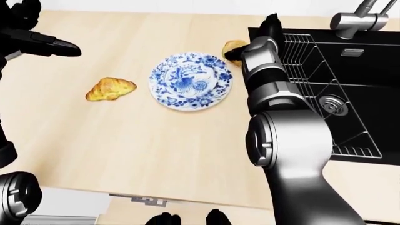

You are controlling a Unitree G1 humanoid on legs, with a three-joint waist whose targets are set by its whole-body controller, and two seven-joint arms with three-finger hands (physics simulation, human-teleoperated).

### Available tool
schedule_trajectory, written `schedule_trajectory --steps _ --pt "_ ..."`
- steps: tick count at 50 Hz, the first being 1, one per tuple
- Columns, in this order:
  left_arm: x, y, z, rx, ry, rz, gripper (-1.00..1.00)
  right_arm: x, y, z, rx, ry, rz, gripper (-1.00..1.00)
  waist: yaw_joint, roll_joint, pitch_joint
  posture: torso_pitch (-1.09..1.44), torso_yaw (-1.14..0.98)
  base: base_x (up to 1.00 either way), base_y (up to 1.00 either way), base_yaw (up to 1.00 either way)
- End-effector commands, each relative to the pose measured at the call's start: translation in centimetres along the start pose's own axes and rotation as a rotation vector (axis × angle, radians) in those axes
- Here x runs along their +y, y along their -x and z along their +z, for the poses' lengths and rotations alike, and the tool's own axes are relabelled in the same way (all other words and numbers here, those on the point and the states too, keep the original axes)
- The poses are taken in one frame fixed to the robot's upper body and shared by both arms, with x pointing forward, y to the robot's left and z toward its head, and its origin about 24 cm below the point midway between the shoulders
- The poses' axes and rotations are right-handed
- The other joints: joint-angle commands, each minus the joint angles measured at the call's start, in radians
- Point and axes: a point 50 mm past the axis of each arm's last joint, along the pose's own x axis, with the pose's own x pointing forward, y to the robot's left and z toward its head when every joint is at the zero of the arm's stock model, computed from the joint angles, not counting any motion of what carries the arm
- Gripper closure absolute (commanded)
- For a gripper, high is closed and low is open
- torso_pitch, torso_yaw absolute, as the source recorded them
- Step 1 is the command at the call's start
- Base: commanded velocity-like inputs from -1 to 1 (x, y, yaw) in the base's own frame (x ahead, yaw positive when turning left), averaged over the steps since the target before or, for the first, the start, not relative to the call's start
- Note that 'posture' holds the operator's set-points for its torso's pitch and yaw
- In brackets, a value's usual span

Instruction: Place the pastries on the plates.

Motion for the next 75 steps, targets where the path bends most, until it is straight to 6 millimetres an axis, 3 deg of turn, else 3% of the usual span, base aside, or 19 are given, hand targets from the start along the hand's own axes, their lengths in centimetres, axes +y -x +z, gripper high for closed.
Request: schedule_trajectory --steps 1,17,23,26,50,63,75 --pt "0.7 0.4 2.2 -0.093 -0.014 0.029 -1.0 -1.5 0.2 2.7 -0.093 -0.039 -0.048 -0.25 0.0 0.003 -0.044 0.4 0.0 0.0 0.0 0.0" --pt "1.0 0.6 2.3 -0.098 -0.023 0.039 -1.0 -0.9 0.2 2.4 -0.106 0.0 -0.001 0.28 -0.002 0.004 -0.045 0.4 0.0 0.0 0.0 0.0" --pt "1.1 0.7 2.4 -0.099 -0.02 0.042 -1.0 -0.7 0.3 2.4 -0.11 0.012 0.023 0.69 -0.003 0.004 -0.047 0.4 0.0 0.0 0.0 0.0" --pt "1.2 0.7 2.6 -0.103 -0.02 0.043 -1.0 -0.8 0.3 2.6 -0.115 0.02 0.024 1.0 -0.004 0.003 -0.048 0.4 0.0 0.0 0.0 0.0" --pt "1.4 1.0 2.6 -0.102 -0.018 0.05 -1.0 -2.3 0.5 4.7 -0.209 -0.013 -0.047 1.0 -0.005 0.006 -0.035 0.4 0.0 0.0 0.0 0.0" --pt "1.3 0.9 2.8 -0.101 -0.017 0.052 -1.0 -3.8 0.9 7.3 -0.335 0.012 -0.02 1.0 -0.008 0.007 -0.028 0.39 0.0 0.0 0.0 0.0" --pt "1.4 0.8 3.2 -0.106 -0.017 0.047 -1.0 -4.0 2.1 10.1 -0.474 0.07 0.112 1.0 -0.013 0.008 -0.065 0.27 0.0 0.0 0.0 0.0"
